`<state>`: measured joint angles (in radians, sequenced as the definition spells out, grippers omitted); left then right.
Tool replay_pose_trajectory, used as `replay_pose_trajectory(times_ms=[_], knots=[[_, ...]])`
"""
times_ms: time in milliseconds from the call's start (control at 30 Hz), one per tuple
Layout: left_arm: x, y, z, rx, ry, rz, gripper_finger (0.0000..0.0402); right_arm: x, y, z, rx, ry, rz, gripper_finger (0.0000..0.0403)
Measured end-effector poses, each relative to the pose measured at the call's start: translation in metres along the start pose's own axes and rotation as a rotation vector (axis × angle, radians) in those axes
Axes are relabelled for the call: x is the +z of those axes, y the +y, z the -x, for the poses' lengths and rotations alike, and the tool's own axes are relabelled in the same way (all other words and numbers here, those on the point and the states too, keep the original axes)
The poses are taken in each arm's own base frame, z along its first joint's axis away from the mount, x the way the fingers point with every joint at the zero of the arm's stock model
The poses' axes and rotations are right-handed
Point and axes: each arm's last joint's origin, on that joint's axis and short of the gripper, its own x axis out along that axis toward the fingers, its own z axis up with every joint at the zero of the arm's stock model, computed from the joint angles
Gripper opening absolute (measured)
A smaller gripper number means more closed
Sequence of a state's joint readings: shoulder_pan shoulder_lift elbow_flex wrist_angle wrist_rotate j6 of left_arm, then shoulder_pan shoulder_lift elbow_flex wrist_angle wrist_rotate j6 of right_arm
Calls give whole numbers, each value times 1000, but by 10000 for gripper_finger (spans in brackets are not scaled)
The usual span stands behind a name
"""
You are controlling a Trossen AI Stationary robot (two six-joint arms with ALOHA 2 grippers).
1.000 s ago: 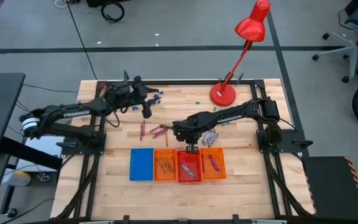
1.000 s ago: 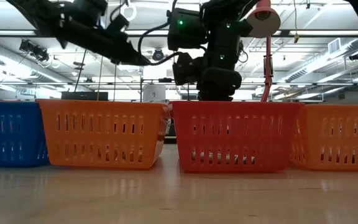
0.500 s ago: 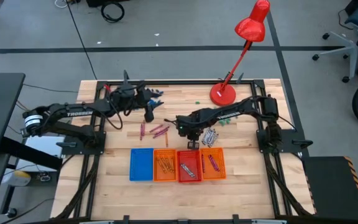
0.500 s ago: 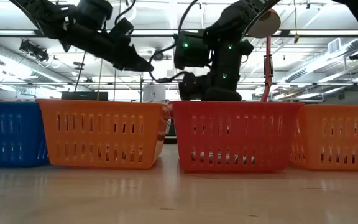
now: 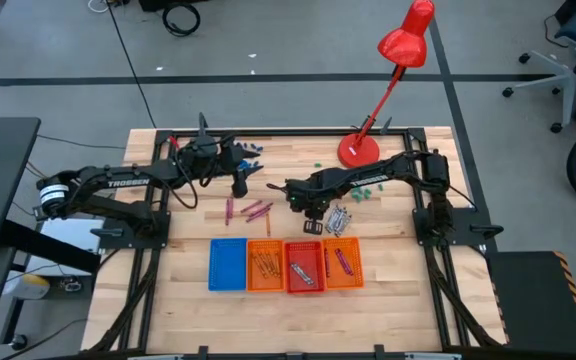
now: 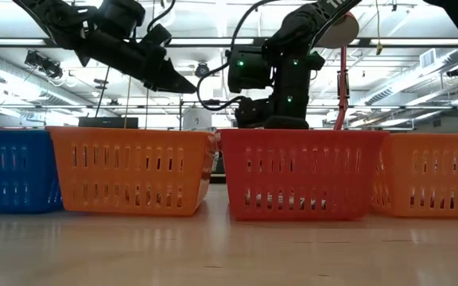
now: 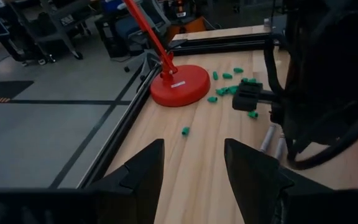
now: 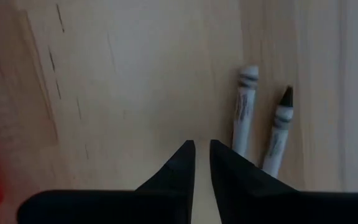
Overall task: Sort crayons
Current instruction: Put the black crayon into the blue bin
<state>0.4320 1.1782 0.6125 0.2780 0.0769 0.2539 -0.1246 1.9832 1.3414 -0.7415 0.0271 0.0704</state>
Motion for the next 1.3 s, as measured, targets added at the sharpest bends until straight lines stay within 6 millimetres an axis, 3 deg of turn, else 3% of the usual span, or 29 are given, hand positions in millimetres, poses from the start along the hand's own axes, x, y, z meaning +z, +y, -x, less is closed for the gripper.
replay_pose_trajectory(times_ms=[533, 900, 1300], knots=[[-1, 0, 0, -1, 6, -2, 180, -2, -17, 2, -118, 24, -10, 119], [-1, 0, 0, 0, 7, -2, 180, -1, -31, 13, -174, -3, 58, 124], [-3, 0, 0, -6, 32, -26, 180, -3, -28, -1, -128, -28, 122, 126]])
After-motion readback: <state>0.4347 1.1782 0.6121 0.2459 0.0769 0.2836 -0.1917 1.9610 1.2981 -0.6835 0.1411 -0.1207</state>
